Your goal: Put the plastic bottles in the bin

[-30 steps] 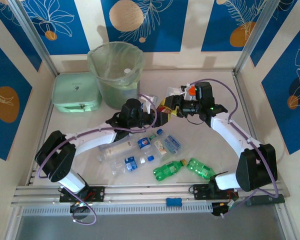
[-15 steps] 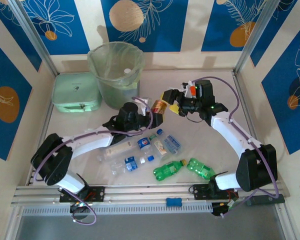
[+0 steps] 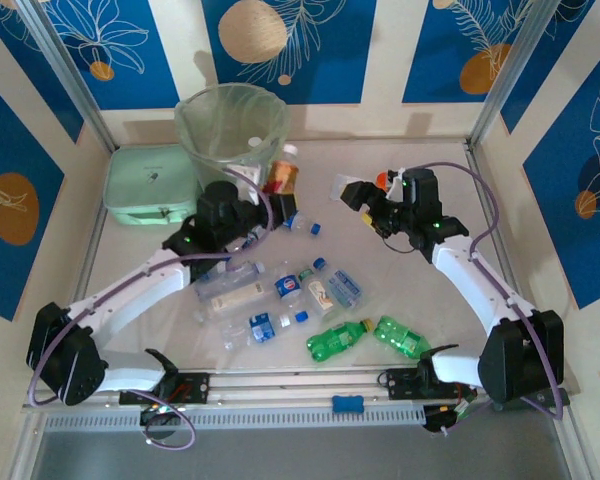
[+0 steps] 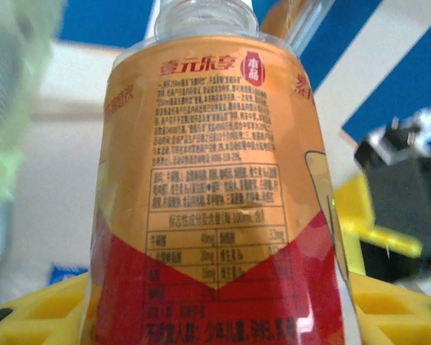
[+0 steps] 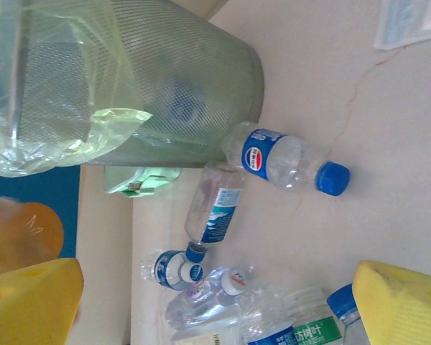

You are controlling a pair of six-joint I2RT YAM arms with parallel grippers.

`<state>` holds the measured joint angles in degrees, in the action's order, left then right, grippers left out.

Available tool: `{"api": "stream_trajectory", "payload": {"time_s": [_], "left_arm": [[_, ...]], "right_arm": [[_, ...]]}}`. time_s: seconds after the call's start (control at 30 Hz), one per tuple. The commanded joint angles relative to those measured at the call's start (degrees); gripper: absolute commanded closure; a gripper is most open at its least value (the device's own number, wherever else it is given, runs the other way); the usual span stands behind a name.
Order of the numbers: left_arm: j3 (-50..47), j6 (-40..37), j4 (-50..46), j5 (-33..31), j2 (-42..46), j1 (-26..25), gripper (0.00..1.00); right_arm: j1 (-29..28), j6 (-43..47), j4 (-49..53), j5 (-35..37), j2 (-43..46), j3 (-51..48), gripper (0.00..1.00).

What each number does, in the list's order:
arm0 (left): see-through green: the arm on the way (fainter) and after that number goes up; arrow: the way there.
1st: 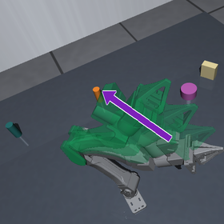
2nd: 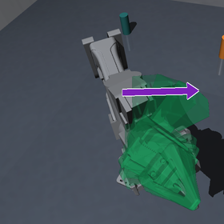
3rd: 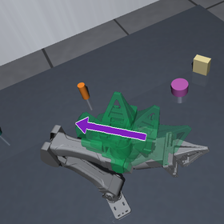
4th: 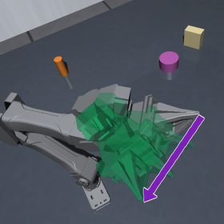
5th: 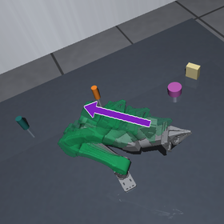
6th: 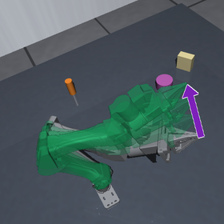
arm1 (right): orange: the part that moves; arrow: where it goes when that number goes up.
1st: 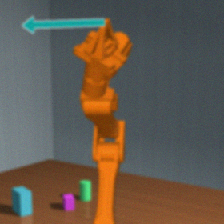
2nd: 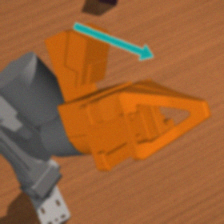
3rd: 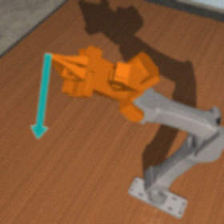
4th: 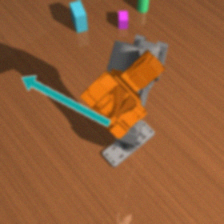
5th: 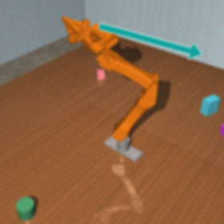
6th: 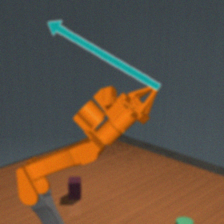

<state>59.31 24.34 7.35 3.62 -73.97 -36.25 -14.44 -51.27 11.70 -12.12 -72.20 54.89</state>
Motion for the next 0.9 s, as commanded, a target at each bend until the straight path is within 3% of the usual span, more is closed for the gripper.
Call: {"api": "stream_trajectory", "payload": {"time_s": [0.0, 0.37, 0.6, 0.87], "left_arm": [[7.78, -7.18, -5.85, -1.11, 1.23, 4.31, 0.53], [31.01, -13.86, -18.32, 6.13, -11.34, 18.03, 0.52], [49.82, -18.38, -36.07, 8.13, -24.45, 19.56, 0.52], [57.31, -21.84, -46.19, 4.61, -32.99, 20.25, 0.49]], "right_arm": [[0.04, -0.37, 1.23, 1.13, 0.92, -0.96, 0.03], [0.31, 0.2, 1.82, 1.72, 2.24, -1.72, 0.03], [0.76, 0.91, 2.8, 2.8, 4.47, -2.66, 0.03], [1.05, 1.06, 5.08, 6.43, 7.32, -3.95, 0.01]]}}
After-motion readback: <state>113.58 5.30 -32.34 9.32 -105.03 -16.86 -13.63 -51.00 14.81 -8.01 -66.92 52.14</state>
